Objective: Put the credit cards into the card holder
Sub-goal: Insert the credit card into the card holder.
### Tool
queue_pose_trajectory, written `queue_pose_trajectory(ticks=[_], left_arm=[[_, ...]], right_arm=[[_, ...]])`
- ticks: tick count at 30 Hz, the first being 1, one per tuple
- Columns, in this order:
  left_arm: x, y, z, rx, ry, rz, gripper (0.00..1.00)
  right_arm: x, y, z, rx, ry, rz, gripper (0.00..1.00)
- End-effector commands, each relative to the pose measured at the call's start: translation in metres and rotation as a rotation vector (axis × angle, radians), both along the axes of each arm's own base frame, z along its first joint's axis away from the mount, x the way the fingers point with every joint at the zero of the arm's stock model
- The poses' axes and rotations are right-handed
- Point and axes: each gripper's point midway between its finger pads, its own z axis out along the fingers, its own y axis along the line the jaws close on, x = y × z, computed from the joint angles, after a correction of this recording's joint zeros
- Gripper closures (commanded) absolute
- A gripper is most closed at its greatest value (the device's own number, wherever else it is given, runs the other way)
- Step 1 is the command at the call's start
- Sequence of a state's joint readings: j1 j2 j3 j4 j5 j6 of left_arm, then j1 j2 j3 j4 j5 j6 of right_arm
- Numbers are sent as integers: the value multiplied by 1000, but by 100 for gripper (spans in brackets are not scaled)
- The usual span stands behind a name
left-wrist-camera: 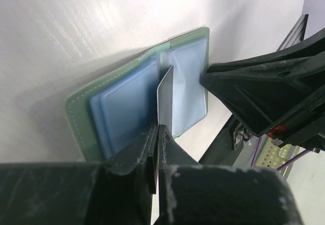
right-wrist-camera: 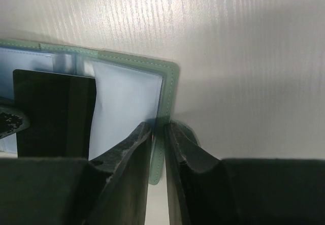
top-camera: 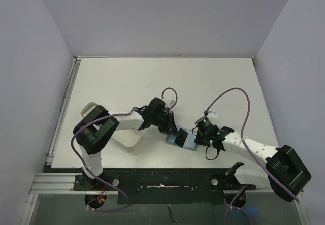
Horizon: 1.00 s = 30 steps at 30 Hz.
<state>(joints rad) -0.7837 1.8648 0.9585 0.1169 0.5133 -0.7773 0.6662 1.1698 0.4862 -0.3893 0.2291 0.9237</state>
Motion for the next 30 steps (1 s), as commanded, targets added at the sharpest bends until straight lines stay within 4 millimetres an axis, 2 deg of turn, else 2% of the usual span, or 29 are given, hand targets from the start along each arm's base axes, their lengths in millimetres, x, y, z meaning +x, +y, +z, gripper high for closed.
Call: queue_pose_trajectory(ticks=[1,11,16,25,30], left_arm=[[15,-13,10,-22,-74,-5,100],[23,0,0,103,-78,52,100],[17,4,-1,129,-78,54,100],[11,-17,-2,69,-65,24,100],[11,-21,-2,60,-58,44,100]], right_arm=[[2,-1,-5,9,-13,-18,81],[2,0,-5,10,-15,-18,81],[3,0,-5,10,-12,-15,81],[5,2,-4,11,-13,-15,81],[5,2,-3,14,-16,-16,81]])
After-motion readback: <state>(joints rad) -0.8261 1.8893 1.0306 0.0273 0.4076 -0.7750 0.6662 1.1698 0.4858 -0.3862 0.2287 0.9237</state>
